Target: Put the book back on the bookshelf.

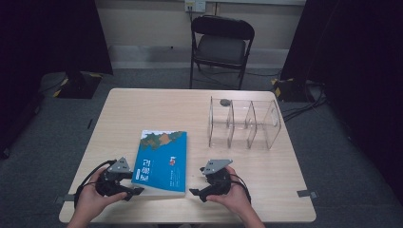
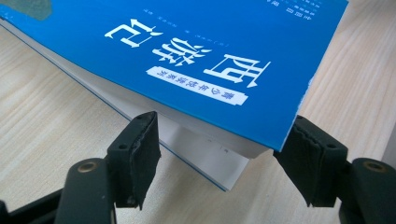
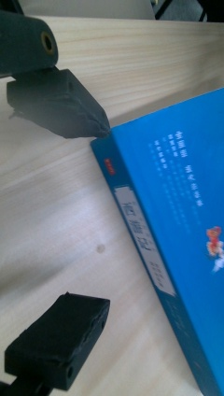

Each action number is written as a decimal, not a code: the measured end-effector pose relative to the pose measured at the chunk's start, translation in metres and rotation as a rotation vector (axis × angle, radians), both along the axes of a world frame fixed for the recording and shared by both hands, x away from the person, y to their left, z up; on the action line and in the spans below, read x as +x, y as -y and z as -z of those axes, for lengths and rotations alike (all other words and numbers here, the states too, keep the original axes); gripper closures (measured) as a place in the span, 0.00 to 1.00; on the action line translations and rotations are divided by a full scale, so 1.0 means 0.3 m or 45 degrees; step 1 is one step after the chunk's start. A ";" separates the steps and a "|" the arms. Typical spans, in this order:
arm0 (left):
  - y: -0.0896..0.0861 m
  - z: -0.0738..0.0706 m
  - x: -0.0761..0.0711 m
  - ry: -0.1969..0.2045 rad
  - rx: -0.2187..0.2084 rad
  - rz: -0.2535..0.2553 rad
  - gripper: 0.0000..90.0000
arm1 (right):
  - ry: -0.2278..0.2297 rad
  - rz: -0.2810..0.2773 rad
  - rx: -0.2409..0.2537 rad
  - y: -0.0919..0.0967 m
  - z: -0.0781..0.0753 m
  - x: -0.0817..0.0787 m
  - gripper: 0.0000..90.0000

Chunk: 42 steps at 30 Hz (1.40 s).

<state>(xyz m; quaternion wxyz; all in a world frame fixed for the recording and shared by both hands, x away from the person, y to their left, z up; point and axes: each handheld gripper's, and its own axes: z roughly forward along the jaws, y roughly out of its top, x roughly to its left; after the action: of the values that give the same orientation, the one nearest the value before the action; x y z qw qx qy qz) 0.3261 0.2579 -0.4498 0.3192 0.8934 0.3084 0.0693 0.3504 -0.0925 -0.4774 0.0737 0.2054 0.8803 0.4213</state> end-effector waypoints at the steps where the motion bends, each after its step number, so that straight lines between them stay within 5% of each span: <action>1: 0.000 0.000 0.000 0.000 0.000 0.000 0.35 | 0.000 0.000 0.000 0.000 0.000 0.000 0.15; 4: -0.001 -0.001 0.001 0.005 -0.005 -0.001 0.35 | 0.002 0.003 0.029 -0.024 -0.021 -0.013 0.15; 16: -0.002 -0.006 0.007 -0.013 -0.034 -0.017 0.35 | 0.017 -0.093 -0.034 -0.166 -0.021 -0.047 0.16; 32: 0.002 -0.015 0.008 -0.010 -0.016 -0.009 0.35 | -0.010 -0.123 -0.013 -0.279 -0.036 -0.043 0.17; 42: 0.005 -0.019 0.009 -0.008 -0.018 -0.010 0.35 | 0.028 -0.120 -0.016 -0.348 -0.016 -0.046 0.17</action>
<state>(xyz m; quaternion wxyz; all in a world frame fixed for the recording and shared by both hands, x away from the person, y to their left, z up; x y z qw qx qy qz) 0.3288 0.2565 -0.4441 0.3245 0.8901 0.3132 0.0655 0.3365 0.0119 -0.4725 0.0648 0.1585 0.8907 0.4211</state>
